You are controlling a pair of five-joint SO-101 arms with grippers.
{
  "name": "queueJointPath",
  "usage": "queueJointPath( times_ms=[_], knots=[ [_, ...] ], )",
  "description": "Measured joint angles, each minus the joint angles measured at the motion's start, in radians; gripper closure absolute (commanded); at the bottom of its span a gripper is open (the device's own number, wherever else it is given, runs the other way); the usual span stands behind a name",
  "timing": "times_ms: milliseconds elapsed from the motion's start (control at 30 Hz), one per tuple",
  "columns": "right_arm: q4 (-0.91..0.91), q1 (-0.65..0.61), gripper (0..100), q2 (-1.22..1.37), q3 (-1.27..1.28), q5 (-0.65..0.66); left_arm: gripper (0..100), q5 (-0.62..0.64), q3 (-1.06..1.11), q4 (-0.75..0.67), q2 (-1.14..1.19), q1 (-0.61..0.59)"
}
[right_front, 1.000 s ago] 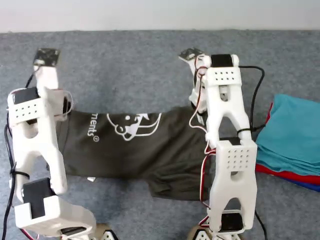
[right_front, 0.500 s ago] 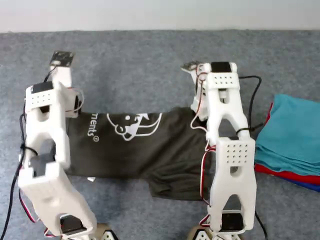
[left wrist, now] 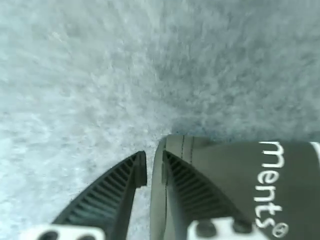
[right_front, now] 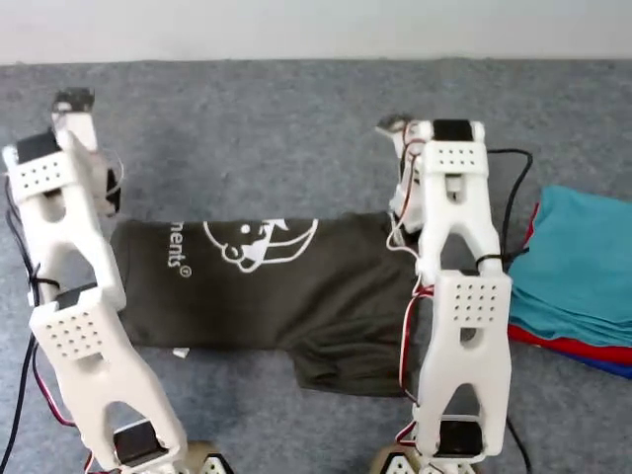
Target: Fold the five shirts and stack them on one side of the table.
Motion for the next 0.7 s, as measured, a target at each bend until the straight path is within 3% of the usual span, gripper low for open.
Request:
queueJointPath(
  times_ms=[200, 367, 533, 700],
  knots=[
    [0.003, -0.021, 98.7, -0.163, -0.012, -0.014, 89, 0.0, -0.273, 0.138, 0.0, 0.023],
    [0.003, -0.009, 98.7, -0.322, 0.014, -0.018, 88, 0.0, -0.313, 0.15, -0.003, 0.06],
    [0.003, 0.052, 98.7, -0.571, 0.226, -0.018, 88, -0.006, -0.199, 0.15, -0.135, 0.178],
    [0.005, 0.186, 98.7, -0.873, 0.525, -0.018, 88, -0.025, 0.074, 0.15, -0.338, 0.354]
  ],
)
